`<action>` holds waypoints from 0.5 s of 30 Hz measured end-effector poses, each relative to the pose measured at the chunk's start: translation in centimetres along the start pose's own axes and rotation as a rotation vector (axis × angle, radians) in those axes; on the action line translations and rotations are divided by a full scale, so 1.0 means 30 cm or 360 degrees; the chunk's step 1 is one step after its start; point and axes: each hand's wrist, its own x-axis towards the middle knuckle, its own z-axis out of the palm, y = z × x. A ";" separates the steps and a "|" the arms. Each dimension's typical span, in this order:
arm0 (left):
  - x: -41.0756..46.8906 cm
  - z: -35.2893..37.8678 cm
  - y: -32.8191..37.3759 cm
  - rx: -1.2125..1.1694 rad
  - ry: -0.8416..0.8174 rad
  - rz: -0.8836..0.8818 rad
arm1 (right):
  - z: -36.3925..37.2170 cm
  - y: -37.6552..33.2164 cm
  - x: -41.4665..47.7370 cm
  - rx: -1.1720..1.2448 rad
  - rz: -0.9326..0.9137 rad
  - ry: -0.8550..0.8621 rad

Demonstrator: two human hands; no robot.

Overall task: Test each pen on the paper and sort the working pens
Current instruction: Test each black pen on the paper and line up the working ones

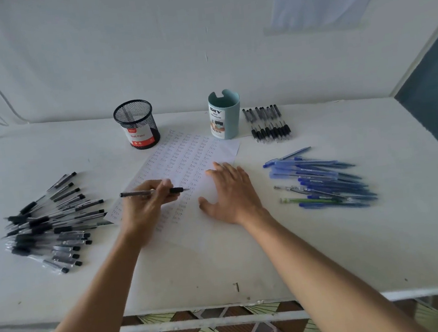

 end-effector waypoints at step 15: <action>-0.024 -0.004 0.031 0.0457 0.0252 -0.0044 | -0.014 -0.003 -0.064 -0.0164 0.0064 -0.0251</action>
